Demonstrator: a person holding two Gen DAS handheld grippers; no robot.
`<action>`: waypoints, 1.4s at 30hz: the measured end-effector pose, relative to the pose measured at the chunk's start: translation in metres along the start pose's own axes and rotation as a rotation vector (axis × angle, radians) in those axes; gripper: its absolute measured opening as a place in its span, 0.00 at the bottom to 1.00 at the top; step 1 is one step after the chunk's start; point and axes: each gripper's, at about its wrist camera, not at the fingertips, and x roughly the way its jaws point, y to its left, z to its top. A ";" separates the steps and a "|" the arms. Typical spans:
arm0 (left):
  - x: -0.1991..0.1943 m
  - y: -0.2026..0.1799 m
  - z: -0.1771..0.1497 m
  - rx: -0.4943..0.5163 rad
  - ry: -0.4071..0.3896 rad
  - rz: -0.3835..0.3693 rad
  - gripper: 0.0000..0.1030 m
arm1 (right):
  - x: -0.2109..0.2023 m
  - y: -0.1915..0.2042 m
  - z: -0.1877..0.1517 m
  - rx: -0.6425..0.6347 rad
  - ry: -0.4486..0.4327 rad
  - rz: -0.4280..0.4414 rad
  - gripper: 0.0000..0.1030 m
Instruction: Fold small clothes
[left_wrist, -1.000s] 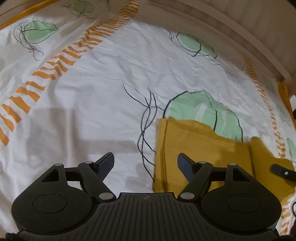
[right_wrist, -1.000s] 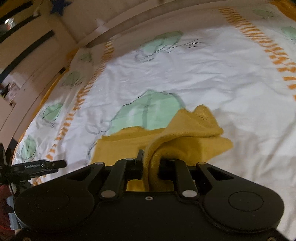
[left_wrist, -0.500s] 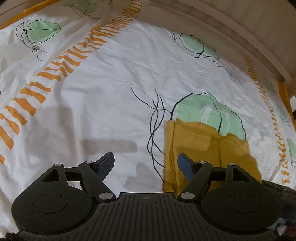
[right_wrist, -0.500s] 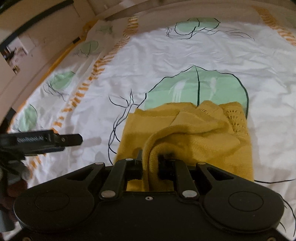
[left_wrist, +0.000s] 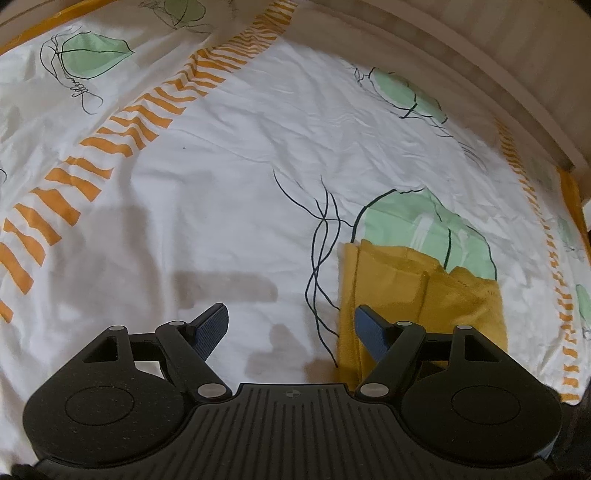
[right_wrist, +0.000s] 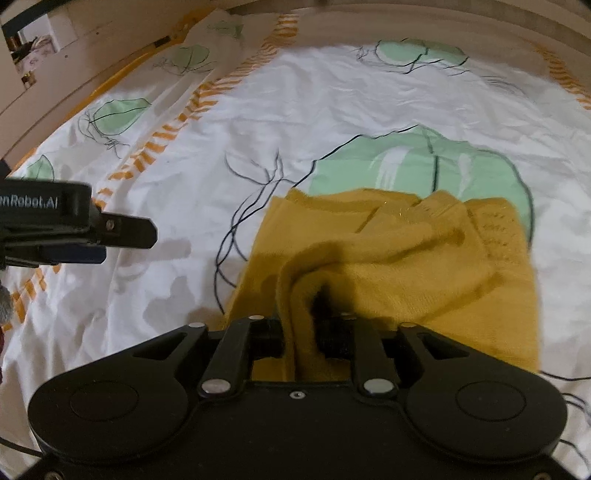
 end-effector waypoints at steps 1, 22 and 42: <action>0.000 0.000 0.000 -0.003 -0.001 0.001 0.72 | 0.000 -0.001 -0.001 0.022 -0.014 0.028 0.44; 0.001 0.001 0.000 0.001 -0.004 0.013 0.71 | -0.077 -0.010 -0.034 0.004 -0.276 0.226 0.63; 0.023 -0.033 -0.023 0.110 0.115 -0.121 0.68 | -0.071 0.041 -0.105 -0.498 -0.194 0.101 0.65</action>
